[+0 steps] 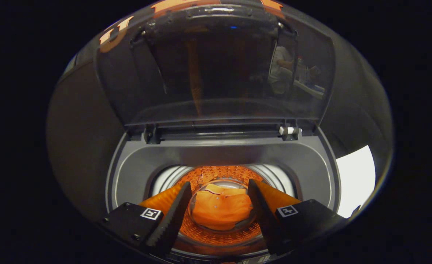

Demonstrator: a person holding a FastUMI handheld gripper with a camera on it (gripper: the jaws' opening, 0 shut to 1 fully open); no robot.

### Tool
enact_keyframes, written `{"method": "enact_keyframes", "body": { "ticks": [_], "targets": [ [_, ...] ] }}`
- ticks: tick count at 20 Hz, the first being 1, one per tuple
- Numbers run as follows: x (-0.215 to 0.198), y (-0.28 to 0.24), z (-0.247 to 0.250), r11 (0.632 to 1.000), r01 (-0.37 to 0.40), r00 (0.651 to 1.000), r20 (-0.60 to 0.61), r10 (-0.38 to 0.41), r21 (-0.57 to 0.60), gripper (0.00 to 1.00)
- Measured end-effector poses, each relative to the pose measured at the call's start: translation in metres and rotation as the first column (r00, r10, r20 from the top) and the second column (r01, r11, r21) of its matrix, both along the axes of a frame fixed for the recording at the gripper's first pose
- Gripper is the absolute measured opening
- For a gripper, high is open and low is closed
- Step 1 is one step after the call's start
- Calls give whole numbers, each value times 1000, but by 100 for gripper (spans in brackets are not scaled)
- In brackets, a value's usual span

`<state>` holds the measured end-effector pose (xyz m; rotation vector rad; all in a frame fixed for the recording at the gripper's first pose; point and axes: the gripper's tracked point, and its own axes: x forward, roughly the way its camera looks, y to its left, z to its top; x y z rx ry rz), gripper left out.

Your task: Put the clothes into the washing machine and then close the washing machine lid.

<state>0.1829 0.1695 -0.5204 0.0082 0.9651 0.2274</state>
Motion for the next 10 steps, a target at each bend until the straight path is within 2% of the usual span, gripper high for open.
{"method": "enact_keyframes", "body": {
  "ticks": [5,10],
  "targets": [
    [12,2,77,998,7,985,174,-16,55,99],
    [51,5,173,993,-6,936,350,-36,117,99]
  ]
}}
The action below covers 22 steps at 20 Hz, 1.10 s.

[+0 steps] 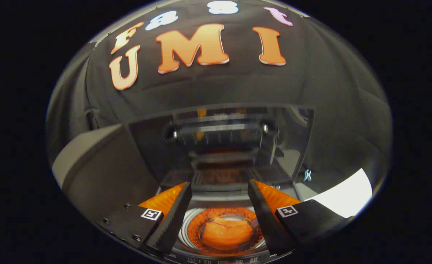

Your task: Put the clothes into the washing machine and then close the washing machine lid.

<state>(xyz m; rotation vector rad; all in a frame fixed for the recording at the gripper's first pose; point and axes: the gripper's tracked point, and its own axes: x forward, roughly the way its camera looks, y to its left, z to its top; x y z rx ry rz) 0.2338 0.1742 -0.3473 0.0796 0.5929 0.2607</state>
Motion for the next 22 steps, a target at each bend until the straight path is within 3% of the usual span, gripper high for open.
{"method": "enact_keyframes", "body": {
  "ticks": [4,9,14,22],
  "targets": [
    [41,0,56,1000,-16,993,114,16,-1,98],
    [96,14,93,997,-1,989,145,-9,71,98],
    [144,11,78,999,35,993,114,-38,27,99],
    [167,19,52,999,30,997,68,-28,-34,98]
  ]
}}
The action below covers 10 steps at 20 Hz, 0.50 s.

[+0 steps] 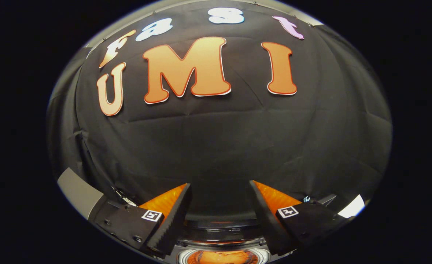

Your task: Put the clothes into the washing machine and then close the washing machine lid.

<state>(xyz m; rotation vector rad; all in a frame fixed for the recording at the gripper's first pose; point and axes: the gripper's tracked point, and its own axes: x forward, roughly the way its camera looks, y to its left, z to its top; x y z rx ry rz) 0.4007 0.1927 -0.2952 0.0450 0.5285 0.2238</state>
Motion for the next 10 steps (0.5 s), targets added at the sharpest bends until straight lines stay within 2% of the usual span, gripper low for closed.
{"method": "enact_keyframes", "body": {
  "ticks": [3,10],
  "targets": [
    [5,-1,-15,1000,3,999,-41,-3,-14,99],
    [0,-3,-14,1000,-10,999,-37,9,-27,97]
  ]
}}
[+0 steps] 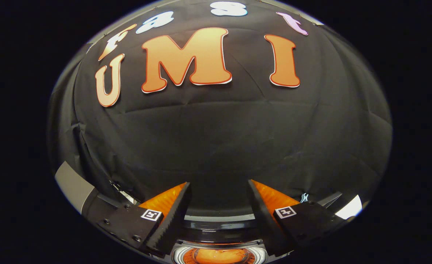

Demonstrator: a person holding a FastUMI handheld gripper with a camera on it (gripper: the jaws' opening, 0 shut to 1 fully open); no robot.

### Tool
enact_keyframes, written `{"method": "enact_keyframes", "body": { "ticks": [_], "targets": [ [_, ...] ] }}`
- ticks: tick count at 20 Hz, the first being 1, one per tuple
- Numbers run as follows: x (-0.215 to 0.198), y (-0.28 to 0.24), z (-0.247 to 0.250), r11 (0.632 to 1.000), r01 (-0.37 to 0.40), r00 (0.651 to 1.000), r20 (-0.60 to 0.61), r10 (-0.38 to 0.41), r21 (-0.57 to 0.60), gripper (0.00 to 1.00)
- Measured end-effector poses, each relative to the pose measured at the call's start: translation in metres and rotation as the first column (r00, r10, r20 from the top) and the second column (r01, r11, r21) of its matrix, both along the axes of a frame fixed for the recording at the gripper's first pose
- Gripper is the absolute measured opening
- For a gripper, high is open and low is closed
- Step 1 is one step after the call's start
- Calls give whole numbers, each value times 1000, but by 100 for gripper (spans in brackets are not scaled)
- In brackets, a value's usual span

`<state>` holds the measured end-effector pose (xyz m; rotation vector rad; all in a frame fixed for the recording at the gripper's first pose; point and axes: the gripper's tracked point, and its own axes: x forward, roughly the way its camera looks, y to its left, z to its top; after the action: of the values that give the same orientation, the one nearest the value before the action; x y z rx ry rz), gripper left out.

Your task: Put the clothes into the washing machine and then close the washing machine lid.

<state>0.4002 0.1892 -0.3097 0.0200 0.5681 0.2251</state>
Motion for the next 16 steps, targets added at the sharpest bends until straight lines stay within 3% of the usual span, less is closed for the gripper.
{"method": "enact_keyframes", "body": {
  "ticks": [16],
  "targets": [
    [-90,-16,12,1000,7,998,56,-8,4,97]
  ]
}}
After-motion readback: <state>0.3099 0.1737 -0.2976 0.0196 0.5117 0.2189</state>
